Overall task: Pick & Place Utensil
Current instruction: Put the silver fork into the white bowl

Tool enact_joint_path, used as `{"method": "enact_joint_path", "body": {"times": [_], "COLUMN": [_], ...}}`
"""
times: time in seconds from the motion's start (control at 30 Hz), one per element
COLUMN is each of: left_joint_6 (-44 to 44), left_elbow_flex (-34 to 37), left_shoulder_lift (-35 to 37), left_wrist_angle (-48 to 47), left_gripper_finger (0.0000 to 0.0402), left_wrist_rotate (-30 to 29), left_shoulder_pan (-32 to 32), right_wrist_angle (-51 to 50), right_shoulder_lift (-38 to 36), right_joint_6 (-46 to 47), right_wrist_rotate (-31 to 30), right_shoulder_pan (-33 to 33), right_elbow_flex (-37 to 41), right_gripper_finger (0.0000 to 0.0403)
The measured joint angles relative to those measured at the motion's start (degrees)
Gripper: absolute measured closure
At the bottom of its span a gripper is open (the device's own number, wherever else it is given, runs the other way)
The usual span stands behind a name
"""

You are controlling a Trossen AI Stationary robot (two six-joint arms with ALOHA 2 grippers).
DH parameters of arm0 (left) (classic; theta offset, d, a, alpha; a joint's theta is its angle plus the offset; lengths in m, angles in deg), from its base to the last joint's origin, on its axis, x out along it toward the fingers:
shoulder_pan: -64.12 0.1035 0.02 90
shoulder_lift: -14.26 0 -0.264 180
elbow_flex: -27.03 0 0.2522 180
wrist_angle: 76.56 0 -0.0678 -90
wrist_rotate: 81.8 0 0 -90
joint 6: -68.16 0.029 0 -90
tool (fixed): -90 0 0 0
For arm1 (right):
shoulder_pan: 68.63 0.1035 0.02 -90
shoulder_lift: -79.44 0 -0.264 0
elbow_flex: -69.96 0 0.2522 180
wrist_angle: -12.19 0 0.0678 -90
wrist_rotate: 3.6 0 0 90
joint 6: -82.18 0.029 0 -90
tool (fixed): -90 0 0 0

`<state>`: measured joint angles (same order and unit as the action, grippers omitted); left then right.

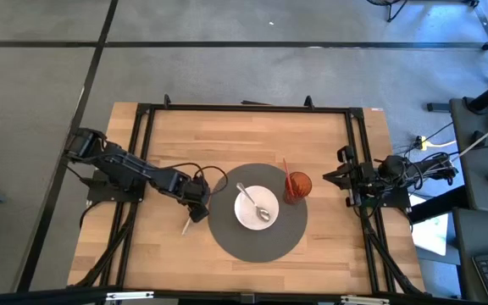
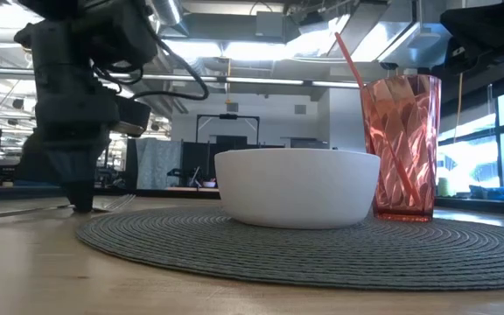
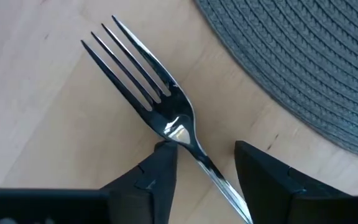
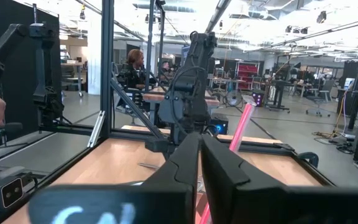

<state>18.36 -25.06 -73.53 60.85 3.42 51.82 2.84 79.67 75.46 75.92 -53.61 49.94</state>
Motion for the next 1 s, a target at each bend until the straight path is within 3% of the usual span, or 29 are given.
{"method": "enact_joint_path", "body": {"times": [0.13,0.4,0.57,0.67,0.9,1.0], "left_joint_6": [1.0,5.9,8.5,10.5,15.6,21.8], "left_elbow_flex": [0.0,0.2,-0.3,-3.4,-16.3,-20.9], "left_shoulder_lift": [0.7,1.1,1.0,0.5,0.3,0.4], "left_wrist_angle": [-2.4,-4.9,-6.1,-11.4,-25.0,-23.5], "left_gripper_finger": [0.0279,0.0386,0.0390,0.0394,0.0396,0.0396], "left_wrist_rotate": [-0.3,-1.0,-3.0,-7.8,-19.9,-23.4], "left_shoulder_pan": [0.4,1.5,1.5,1.1,-3.0,-4.9], "right_wrist_angle": [0.0,0.0,0.0,0.0,0.0,0.0], "right_shoulder_lift": [0.0,0.0,0.0,0.0,0.0,0.0], "right_joint_6": [0.0,0.0,0.0,0.1,0.1,0.0], "right_wrist_rotate": [0.0,0.0,0.0,0.0,0.0,0.0], "right_shoulder_pan": [0.0,0.0,0.0,0.0,0.0,0.0], "right_elbow_flex": [0.0,0.0,0.0,0.0,0.0,0.0], "right_gripper_finger": [0.0382,0.0382,0.0382,0.0382,0.0382,0.0382]}}
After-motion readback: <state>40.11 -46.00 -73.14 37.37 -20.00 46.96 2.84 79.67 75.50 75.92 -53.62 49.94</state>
